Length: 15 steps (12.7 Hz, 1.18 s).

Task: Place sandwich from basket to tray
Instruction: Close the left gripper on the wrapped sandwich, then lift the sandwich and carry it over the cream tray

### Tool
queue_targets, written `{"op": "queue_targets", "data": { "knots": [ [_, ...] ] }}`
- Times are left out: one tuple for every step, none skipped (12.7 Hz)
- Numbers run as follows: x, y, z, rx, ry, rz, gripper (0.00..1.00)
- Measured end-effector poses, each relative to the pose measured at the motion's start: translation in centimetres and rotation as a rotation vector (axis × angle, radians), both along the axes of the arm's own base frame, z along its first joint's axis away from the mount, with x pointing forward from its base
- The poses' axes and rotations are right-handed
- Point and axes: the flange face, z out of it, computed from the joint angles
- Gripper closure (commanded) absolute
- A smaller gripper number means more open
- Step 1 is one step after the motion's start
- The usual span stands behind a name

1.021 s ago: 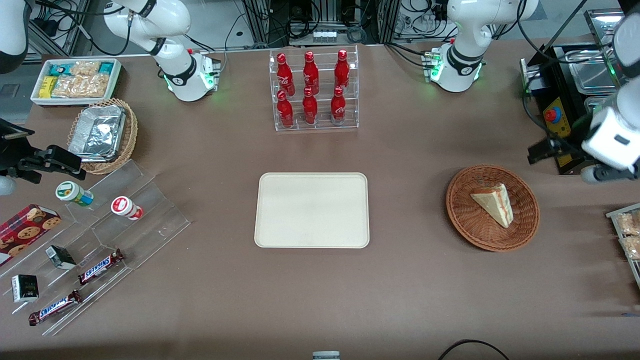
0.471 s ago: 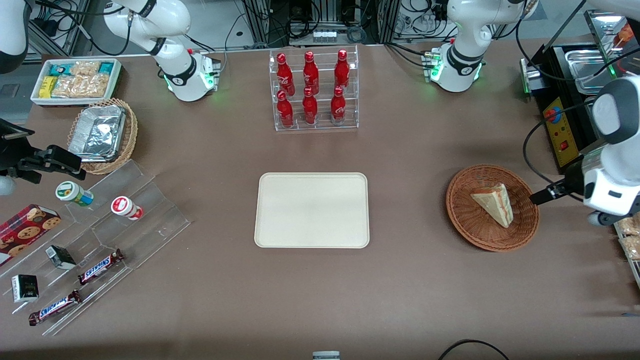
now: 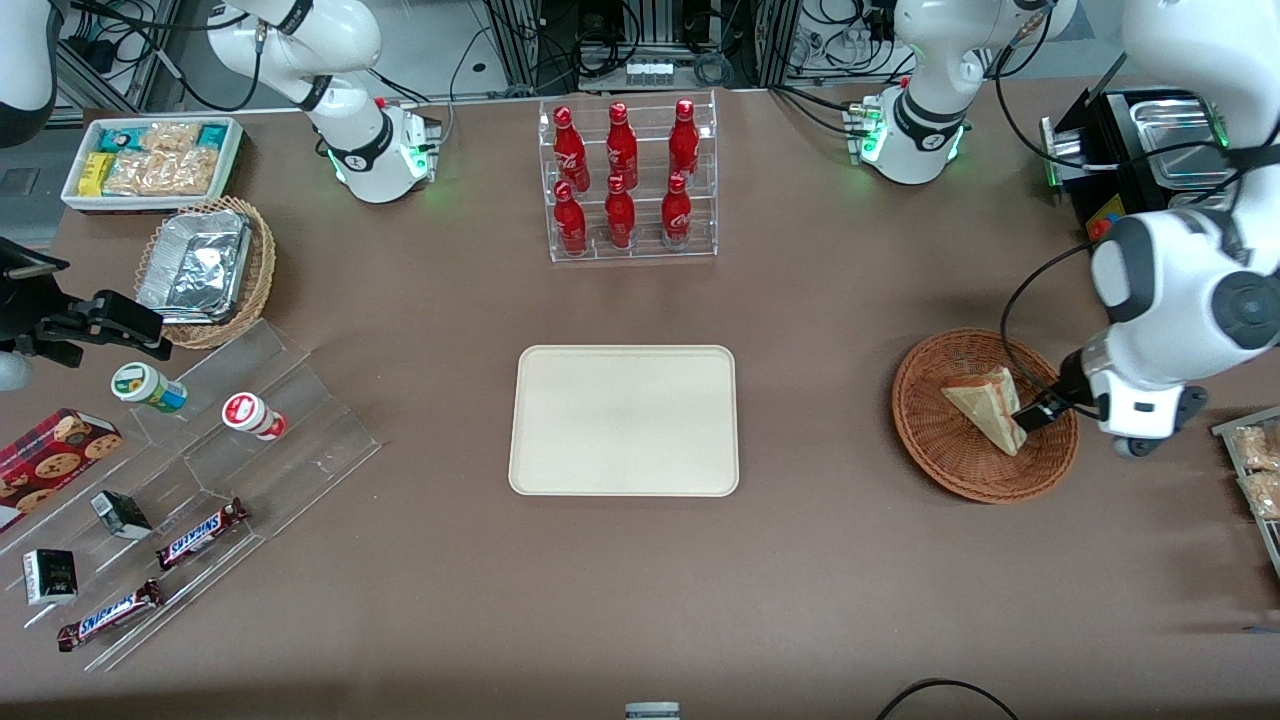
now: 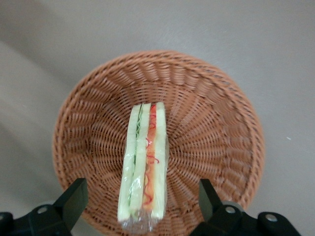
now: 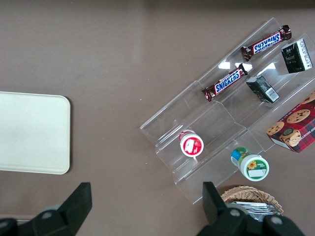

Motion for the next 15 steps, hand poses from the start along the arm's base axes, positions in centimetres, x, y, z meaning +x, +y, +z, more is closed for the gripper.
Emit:
{"op": "queue_targets", "data": {
  "knots": [
    [-0.5,0.0,-2.1,0.002,0.002,0.032,0.00],
    [-0.8,0.0,-3.7,0.004,0.009,0.052,0.00],
    [-1.0,-0.1,-4.8,0.005,0.021,0.063,0.00],
    [-1.1,-0.2,-5.3,0.005,0.027,0.068,0.00],
    [-1.3,-0.3,-5.7,0.003,0.028,0.071,0.00],
    [-1.5,-0.4,-6.2,0.000,0.030,0.075,0.00],
    [-2.0,-0.7,-7.1,-0.005,0.043,0.080,0.01],
    [-2.3,-0.9,-8.1,-0.006,0.063,0.087,0.12],
    [-2.5,-1.1,-9.0,-0.004,0.077,0.092,0.34],
    [-2.6,-1.2,-9.5,-0.003,0.086,0.093,0.47],
    [-2.6,-1.2,-9.6,-0.003,0.090,0.093,0.56],
    [-2.6,-1.3,-9.4,-0.004,0.092,0.091,0.61],
    [-2.5,-1.4,-9.2,-0.004,0.092,0.087,0.64],
    [-2.4,-1.6,-8.8,-0.005,0.097,0.073,0.65],
    [-2.1,-2.4,-8.2,-0.008,0.101,0.043,0.65]
  ]
}}
